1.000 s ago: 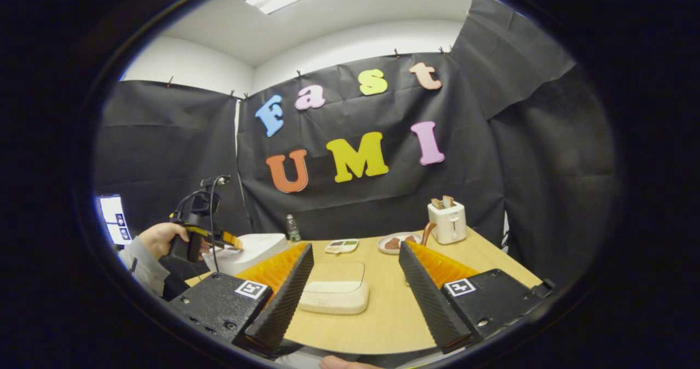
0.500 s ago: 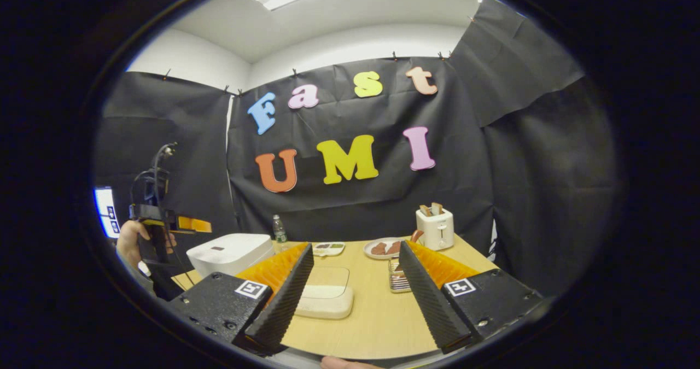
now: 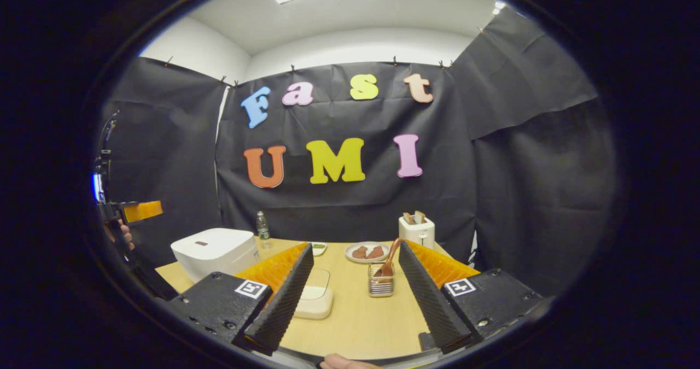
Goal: Close the left gripper, press the button to open the rice cooker; take a wooden spoon from the chopstick holder with the right hand, scoop a spoonful of rice and pour it into the rice cooker, then put the wooden spoon back into the chopstick holder.
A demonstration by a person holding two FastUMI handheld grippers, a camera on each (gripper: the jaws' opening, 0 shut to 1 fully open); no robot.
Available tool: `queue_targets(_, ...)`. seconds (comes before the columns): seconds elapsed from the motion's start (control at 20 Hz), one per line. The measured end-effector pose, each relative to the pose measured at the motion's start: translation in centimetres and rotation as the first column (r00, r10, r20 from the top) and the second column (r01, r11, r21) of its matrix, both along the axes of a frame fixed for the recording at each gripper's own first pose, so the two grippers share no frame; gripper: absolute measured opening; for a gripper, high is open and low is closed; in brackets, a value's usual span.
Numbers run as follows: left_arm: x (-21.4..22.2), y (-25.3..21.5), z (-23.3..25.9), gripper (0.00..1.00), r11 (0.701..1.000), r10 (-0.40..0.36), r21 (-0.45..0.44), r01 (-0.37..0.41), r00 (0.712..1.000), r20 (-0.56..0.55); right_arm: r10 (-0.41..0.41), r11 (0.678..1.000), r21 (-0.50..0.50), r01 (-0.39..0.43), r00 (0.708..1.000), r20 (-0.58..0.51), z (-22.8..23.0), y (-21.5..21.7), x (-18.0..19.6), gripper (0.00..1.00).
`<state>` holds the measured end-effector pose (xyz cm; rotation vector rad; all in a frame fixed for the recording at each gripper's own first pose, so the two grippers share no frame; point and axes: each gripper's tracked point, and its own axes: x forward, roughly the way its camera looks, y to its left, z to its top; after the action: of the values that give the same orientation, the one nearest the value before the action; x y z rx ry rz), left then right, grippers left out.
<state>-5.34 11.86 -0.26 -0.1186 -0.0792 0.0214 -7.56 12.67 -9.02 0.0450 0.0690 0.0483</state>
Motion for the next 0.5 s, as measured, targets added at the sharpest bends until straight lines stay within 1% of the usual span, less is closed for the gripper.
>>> queue_targets(0.05,-1.3,-0.2,0.0,0.94,1.000,-0.005,0.015,0.005,1.000,0.008,-0.003,1.000,-0.001,0.003,1.000,-0.002,0.0,-0.1,-0.2,0.95)
queue_targets(0.1,-2.2,-0.4,0.1,0.94,1.000,-0.008,0.028,0.008,1.000,0.020,-0.004,1.000,0.002,0.004,1.000,0.003,0.1,0.0,-0.4,1.00)
queue_targets(0.15,-3.2,-0.7,0.2,0.94,0.999,-0.017,0.035,0.016,0.999,0.032,-0.005,1.000,0.005,0.005,1.000,0.006,0.2,0.0,-0.5,0.95)
queue_targets(0.2,-4.3,-1.3,0.3,0.94,0.999,-0.033,0.036,0.031,0.998,0.044,-0.024,1.000,0.016,0.024,1.000,0.008,0.1,-0.5,-0.6,1.00)
queue_targets(0.3,-5.9,-2.5,0.4,0.94,0.997,-0.066,0.044,0.063,0.995,0.069,-0.070,0.996,0.054,0.070,0.997,0.013,0.0,-1.4,-0.8,1.00)
queue_targets(0.5,-7.2,-3.8,0.6,0.94,0.994,-0.088,0.079,0.080,0.991,0.097,-0.090,0.994,0.069,0.087,0.996,0.028,0.0,-1.9,-1.2,1.00)
